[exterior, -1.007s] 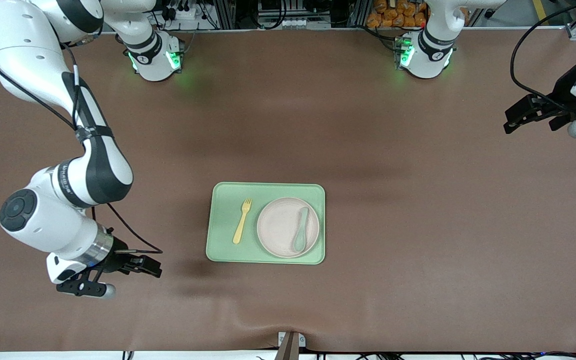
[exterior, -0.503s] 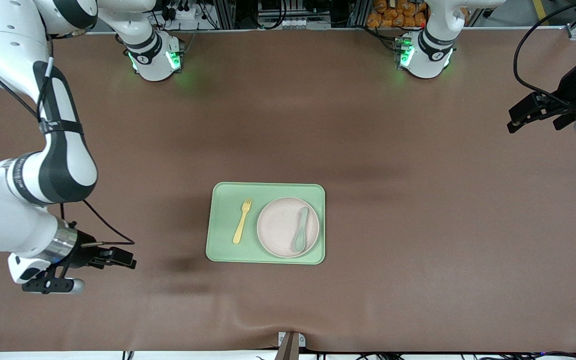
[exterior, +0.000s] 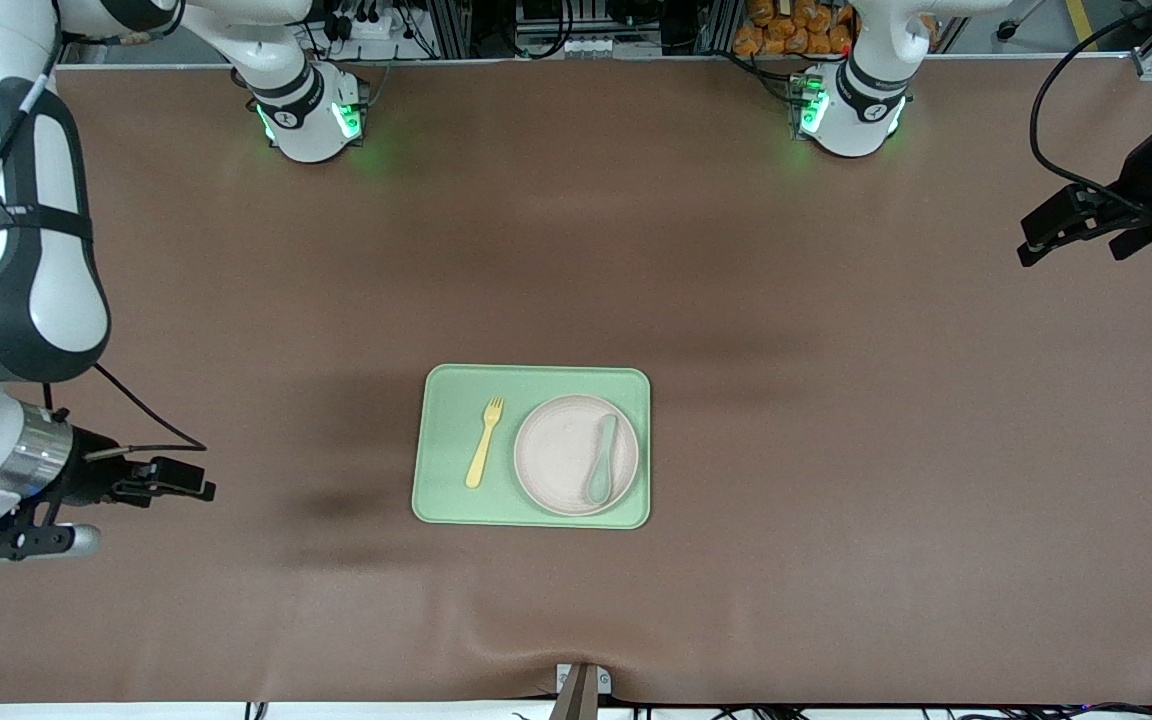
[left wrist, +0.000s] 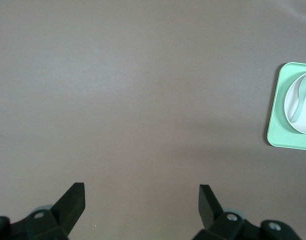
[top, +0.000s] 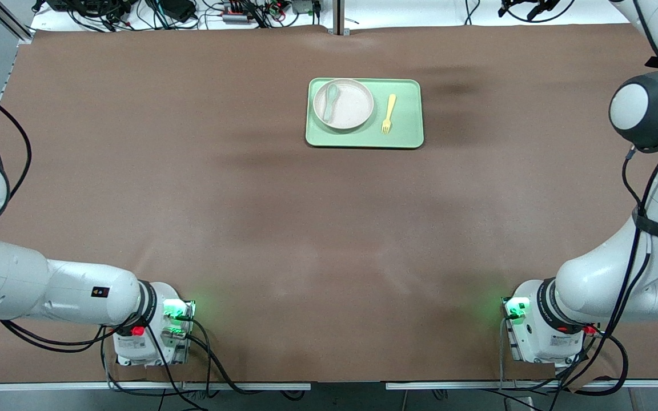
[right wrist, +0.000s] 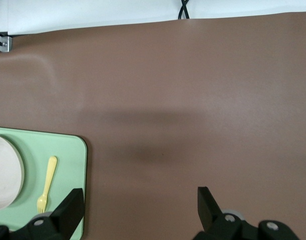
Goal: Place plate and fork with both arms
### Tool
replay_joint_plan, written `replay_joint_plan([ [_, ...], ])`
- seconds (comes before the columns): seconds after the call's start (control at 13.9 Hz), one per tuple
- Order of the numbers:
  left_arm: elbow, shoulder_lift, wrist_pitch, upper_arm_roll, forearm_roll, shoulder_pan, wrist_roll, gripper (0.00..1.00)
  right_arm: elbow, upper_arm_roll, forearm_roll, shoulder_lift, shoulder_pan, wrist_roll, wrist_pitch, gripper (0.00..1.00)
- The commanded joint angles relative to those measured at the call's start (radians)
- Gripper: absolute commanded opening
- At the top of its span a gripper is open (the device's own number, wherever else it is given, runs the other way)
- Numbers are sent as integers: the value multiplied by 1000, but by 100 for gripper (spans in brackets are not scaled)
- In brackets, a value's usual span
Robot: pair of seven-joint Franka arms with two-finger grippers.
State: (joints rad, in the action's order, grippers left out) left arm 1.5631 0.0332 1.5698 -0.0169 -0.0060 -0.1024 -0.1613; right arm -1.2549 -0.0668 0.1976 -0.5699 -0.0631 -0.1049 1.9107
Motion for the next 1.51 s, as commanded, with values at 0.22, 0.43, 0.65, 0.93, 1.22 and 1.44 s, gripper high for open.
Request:
replay_joint_plan([
  [0.22,-3,10,-10,2,23,3,20,100,-305,47,28,292,17,-19,-30,100],
  [0.43,2,19,-24,2,21,3,20,100,-327,80,17,381,23,-19,-155,100],
  [0.65,11,34,-27,3,21,3,20,100,-408,94,-16,507,26,14,-193,100],
  [0.93,31,68,-46,6,21,1,20,100,-494,87,-87,637,28,95,-237,100],
  [1.22,43,100,-77,9,21,0,19,100,-537,79,-109,697,31,103,-243,100],
  [1.44,75,134,-77,20,21,0,19,100,-541,81,-132,693,31,105,-228,100],
])
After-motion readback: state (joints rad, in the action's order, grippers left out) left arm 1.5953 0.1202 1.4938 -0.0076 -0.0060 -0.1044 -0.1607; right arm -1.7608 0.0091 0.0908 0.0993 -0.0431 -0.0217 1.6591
